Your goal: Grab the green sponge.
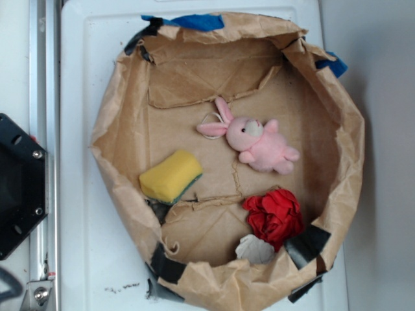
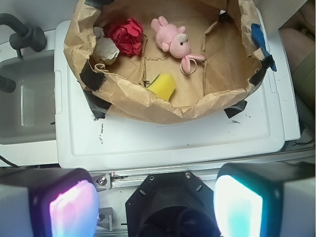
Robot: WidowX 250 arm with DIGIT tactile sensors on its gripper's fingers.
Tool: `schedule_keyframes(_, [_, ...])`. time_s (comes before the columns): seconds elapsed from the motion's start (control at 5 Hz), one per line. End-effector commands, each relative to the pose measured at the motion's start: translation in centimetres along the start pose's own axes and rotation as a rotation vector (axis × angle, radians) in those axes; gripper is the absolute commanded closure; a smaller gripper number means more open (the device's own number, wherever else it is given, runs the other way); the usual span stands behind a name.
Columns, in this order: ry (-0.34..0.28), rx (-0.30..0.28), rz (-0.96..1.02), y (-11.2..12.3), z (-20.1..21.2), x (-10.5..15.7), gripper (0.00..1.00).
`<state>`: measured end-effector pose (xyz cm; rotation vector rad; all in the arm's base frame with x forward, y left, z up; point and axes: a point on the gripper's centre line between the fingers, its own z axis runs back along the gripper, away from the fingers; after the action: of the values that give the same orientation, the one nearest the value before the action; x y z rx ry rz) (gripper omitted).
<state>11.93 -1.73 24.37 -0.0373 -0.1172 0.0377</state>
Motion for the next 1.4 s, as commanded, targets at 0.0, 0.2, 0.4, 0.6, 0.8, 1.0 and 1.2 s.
schedule_keyframes(0.0, [0.000, 0.000, 0.000, 0.0, 0.0, 0.0, 0.00])
schedule_keyframes(0.2, [-0.017, 0.004, 0.053, 0.0, -0.3, 2.2, 0.00])
schedule_keyframes(0.4, [-0.021, 0.001, 0.112, 0.0, -0.8, 4.5, 0.00])
schedule_keyframes(0.6, [-0.040, 0.001, 0.166, 0.3, -1.5, 6.3, 0.00])
schedule_keyframes(0.8, [-0.085, -0.014, 0.290, 0.8, -2.8, 7.7, 0.00])
schedule_keyframes(1.0, [-0.056, -0.017, 0.351, 1.0, -5.0, 9.5, 0.00])
schedule_keyframes(1.2, [-0.043, -0.020, 0.305, 1.0, -6.3, 10.0, 0.00])
